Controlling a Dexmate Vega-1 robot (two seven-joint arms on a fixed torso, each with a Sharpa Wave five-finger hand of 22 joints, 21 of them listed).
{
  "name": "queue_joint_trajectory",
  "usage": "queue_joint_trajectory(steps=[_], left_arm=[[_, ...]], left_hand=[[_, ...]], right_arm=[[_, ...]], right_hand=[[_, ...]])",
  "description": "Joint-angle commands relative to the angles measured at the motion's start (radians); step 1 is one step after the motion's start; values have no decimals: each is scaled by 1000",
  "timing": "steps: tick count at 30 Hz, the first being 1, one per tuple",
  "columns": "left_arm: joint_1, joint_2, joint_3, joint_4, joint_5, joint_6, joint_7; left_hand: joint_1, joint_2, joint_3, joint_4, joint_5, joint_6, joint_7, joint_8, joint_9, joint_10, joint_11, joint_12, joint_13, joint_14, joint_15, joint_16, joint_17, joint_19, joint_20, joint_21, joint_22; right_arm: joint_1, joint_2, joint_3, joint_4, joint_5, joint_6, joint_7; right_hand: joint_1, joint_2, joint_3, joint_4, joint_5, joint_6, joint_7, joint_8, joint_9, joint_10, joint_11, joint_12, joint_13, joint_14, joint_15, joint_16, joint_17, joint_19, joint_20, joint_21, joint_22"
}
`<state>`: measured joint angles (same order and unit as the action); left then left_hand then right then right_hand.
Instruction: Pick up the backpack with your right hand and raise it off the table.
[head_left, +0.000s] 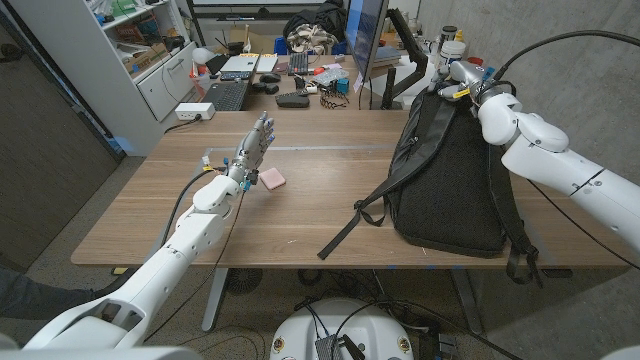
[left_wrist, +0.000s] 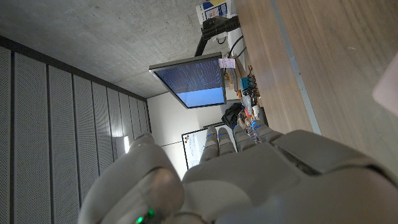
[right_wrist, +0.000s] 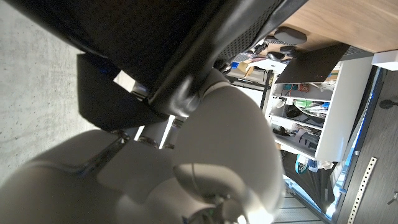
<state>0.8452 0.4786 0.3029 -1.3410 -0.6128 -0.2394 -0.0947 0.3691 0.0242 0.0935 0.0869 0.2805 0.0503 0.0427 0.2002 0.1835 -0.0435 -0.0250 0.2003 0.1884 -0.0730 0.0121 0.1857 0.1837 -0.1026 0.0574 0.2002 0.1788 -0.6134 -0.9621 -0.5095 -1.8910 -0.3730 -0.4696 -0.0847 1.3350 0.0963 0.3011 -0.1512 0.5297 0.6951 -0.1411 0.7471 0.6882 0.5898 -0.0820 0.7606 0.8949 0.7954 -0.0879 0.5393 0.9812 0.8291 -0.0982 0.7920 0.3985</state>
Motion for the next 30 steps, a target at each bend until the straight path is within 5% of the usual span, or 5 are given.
queue_joint_trajectory(steps=[1, 13, 30], left_arm=[[-10, 8, 2, -5, 0, 6, -16], [-29, -2, 4, 28, -7, -13, -46], [-46, -24, 11, 71, -12, -25, -70]], left_hand=[[-1, 8, -7, 0, -2, 9, 2, 5, 4, 1, -7, 6, 4, 3, -4, 7, 4, 0, 9, 5, 4], [0, 9, -8, 0, -3, 11, 3, 5, 4, 0, -7, 5, 4, 3, -3, 7, 4, -1, 10, 5, 4], [1, 10, -10, 0, -4, 10, 1, 4, 4, 0, -13, 5, 4, 4, -4, 7, 4, -3, 11, 4, 4]], right_arm=[[-43, -56, 67, -145, -16, -76, 3], [-84, -135, 156, -316, -37, -188, 41], [-135, -222, 293, -450, 3, -275, 83]], right_hand=[[-9, 2, 6, 5, 5, 6, 1, -2, 7, 73, -71, 0, 40, 13, -148, -6, 3, -4, -118, 11, 0], [-8, -1, 12, 0, 7, 15, -1, -13, -6, 79, -72, -4, 36, 52, -148, -11, 2, -5, -119, 23, -2], [-17, -3, 17, 2, 9, 17, -4, -22, -11, 88, -69, -8, 32, 62, -149, -23, 6, -6, -118, 34, -5]])
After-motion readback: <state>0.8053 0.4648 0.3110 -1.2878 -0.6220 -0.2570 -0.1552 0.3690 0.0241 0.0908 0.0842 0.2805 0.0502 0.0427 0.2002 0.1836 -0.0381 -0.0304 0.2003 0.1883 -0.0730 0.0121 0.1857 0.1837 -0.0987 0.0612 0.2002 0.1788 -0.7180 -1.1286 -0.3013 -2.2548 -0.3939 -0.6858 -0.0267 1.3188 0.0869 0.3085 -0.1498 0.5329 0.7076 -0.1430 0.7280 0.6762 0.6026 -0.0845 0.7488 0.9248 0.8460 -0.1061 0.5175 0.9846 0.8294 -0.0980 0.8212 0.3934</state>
